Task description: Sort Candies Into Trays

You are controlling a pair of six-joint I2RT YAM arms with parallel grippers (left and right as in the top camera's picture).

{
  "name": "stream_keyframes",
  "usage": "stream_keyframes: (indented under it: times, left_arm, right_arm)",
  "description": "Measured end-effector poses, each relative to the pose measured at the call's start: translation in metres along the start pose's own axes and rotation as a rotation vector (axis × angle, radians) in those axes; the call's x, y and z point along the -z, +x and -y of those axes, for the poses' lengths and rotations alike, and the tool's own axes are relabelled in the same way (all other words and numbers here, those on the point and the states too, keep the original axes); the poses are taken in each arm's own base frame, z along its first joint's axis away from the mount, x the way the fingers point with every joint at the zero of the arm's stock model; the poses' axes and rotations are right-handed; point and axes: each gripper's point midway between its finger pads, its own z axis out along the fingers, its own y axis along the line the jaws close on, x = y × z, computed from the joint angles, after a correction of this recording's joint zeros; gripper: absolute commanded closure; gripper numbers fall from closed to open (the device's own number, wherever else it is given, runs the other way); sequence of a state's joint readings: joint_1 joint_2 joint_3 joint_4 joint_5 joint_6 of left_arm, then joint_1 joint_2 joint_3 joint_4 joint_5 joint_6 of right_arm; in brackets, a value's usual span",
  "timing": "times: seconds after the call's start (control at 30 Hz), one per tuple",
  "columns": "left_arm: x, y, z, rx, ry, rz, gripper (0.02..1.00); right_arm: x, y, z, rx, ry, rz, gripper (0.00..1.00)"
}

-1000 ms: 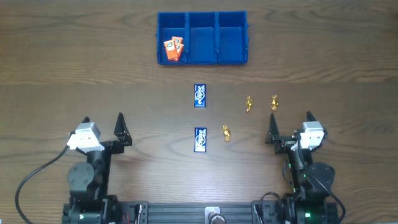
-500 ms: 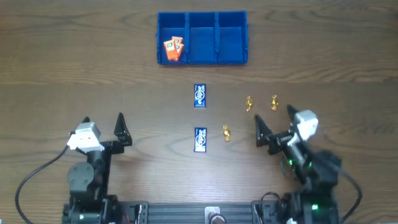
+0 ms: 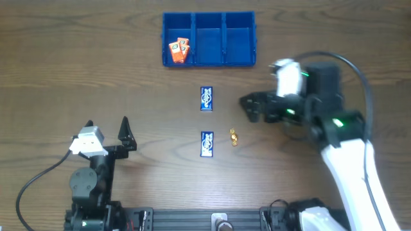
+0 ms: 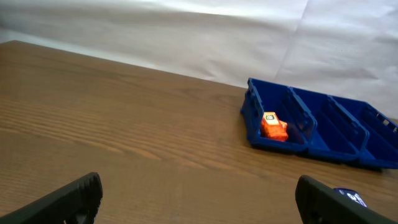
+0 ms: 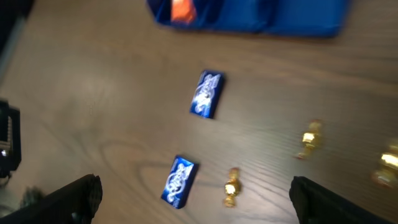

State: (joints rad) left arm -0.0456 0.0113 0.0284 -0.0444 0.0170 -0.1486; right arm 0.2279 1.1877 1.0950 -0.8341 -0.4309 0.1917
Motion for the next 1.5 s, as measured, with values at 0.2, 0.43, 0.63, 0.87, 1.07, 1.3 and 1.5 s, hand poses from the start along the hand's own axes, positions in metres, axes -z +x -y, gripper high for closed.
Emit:
stream_keyframes:
  times: [0.2,0.43,0.63,0.87,1.07,1.3,1.5]
  left_arm:
    - [0.0,0.0,0.0,0.0,0.0,0.0,0.02]
    - [0.0,0.0,0.0,0.0,0.0,0.0,0.02]
    - [0.0,0.0,0.0,0.0,0.0,0.0,0.02]
    - [0.0,0.0,0.0,0.0,0.0,0.0,0.02]
    - [0.0,0.0,0.0,0.0,0.0,0.0,0.02]
    - [0.0,0.0,0.0,0.0,0.0,0.0,0.02]
    - [0.0,0.0,0.0,0.0,0.0,0.0,0.02]
  right_arm:
    - [-0.071,0.058,-0.027,0.03,0.121,-0.287,0.003]
    - [-0.116,0.125,-0.052,0.049,0.286,-0.454,0.003]
    - [-0.148,0.156,-0.041,-0.02,0.407,-0.52,0.003]
    - [-0.172,0.162,-0.028,-0.106,0.475,-0.5,0.062]
    - [-0.177,0.164,-0.022,-0.155,0.515,-0.482,0.261]
    - [-0.181,0.159,-0.023,-0.175,0.515,-0.451,0.417]
    - [-0.185,0.158,-0.024,-0.174,0.509,-0.439,0.419]
